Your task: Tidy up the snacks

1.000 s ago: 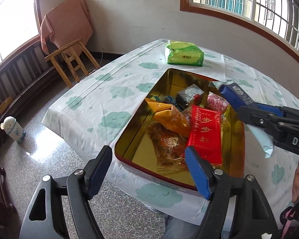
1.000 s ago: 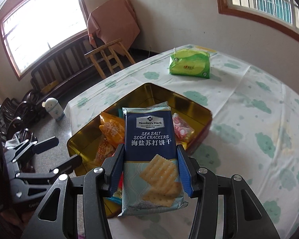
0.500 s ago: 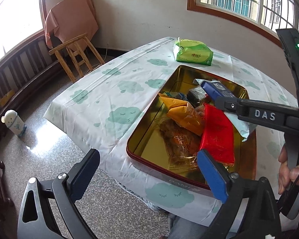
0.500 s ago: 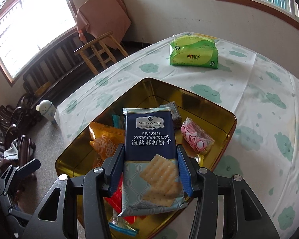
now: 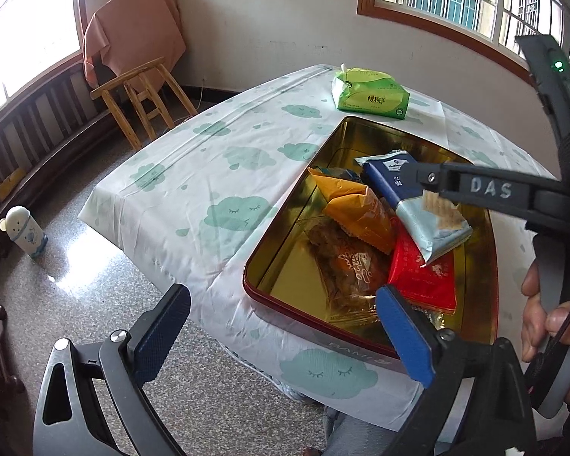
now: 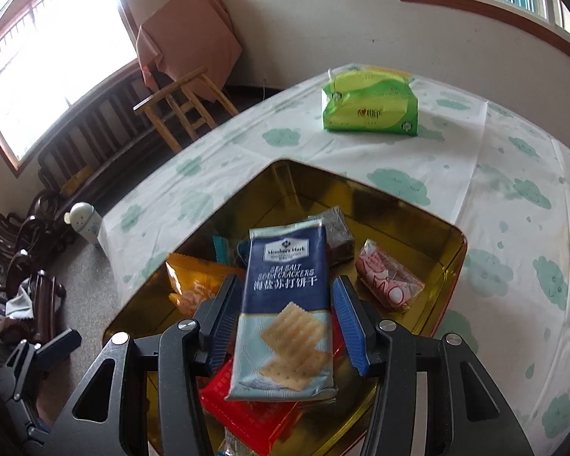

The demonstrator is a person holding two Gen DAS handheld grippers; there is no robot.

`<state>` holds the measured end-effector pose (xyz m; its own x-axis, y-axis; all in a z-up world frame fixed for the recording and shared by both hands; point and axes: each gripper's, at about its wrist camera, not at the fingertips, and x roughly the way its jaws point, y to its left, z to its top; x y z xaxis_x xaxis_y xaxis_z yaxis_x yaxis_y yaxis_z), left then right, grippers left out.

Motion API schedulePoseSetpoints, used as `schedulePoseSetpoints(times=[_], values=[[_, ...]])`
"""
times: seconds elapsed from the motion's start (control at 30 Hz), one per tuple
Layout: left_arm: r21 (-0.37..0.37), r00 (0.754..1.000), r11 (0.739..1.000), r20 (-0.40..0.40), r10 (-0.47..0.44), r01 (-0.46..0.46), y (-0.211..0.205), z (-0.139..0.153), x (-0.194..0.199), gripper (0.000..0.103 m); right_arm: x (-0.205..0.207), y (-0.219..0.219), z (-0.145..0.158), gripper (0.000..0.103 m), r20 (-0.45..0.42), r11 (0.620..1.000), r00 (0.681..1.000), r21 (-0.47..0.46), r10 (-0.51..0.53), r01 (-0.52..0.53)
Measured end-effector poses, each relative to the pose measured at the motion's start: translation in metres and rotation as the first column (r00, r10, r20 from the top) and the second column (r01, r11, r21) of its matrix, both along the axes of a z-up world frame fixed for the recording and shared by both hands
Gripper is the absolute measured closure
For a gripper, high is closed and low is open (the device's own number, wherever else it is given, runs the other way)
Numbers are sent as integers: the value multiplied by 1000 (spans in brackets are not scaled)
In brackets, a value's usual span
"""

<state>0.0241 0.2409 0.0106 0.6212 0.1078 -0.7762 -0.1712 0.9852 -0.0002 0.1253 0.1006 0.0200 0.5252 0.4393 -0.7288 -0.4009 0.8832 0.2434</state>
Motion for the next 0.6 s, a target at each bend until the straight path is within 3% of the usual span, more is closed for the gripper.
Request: schedulePoseSetpoints(times=[0.23,0.4,0.6], values=[[24,999,1000,48,-4,3,-6,12,-9,6,-42,-11,36,50,157,999,987,24,24,-28],[79,989,997,146,-16,5,-18,35,-29,6,-103,-29,58,40,330,999,944,-34,28,-18],[93,966,996,254,-35,11,-32,70,-53,6,-158,-58,85,35,448,998,894,-56,15,11]])
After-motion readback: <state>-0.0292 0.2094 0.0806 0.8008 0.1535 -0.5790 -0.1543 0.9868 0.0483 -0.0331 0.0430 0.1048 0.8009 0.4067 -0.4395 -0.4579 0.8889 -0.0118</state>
